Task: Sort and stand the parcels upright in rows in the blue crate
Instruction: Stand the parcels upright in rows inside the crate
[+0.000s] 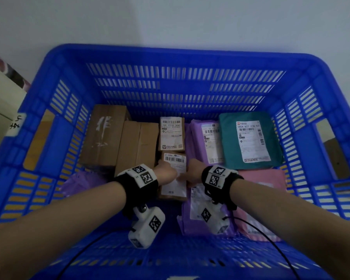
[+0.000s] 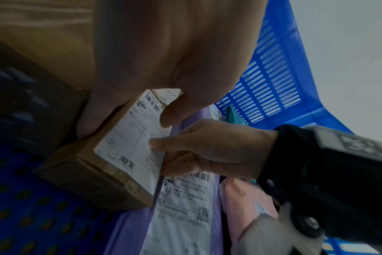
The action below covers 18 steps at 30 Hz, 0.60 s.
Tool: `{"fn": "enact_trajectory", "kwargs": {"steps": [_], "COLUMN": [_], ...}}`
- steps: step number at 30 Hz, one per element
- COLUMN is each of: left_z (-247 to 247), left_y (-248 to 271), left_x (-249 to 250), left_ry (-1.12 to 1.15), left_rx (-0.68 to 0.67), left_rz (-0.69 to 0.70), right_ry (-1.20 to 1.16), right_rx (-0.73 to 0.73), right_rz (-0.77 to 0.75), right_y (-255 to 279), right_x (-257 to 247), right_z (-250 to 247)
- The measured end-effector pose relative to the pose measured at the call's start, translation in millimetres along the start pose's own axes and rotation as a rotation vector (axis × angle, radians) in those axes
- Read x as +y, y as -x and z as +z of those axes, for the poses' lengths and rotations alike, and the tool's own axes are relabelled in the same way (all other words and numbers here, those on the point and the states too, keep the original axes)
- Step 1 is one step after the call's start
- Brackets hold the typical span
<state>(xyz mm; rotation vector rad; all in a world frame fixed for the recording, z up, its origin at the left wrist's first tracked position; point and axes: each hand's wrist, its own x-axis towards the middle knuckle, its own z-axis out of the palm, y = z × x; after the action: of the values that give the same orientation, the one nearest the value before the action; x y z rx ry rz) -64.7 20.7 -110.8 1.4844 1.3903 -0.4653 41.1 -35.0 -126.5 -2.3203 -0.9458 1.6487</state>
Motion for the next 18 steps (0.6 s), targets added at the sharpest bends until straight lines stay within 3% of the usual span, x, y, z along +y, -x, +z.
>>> {"fn": "enact_trajectory", "kwargs": {"steps": [5, 11, 18], "left_z": [2, -8, -71], "left_y": [-1, -3, 23], "left_x": [2, 3, 7], "left_ry": [-0.085, 0.015, 0.032], "left_rx": [-0.079, -0.121, 0.075], "left_rz": [-0.005, 0.057, 0.275], "right_ry": [0.077, 0.04, -0.206], "right_rx": [-0.017, -0.021, 0.045], "right_rz": [0.014, 0.013, -0.096], "right_y": [-1, 6, 18], "right_x": [2, -6, -32], "right_z": [0, -11, -24]}}
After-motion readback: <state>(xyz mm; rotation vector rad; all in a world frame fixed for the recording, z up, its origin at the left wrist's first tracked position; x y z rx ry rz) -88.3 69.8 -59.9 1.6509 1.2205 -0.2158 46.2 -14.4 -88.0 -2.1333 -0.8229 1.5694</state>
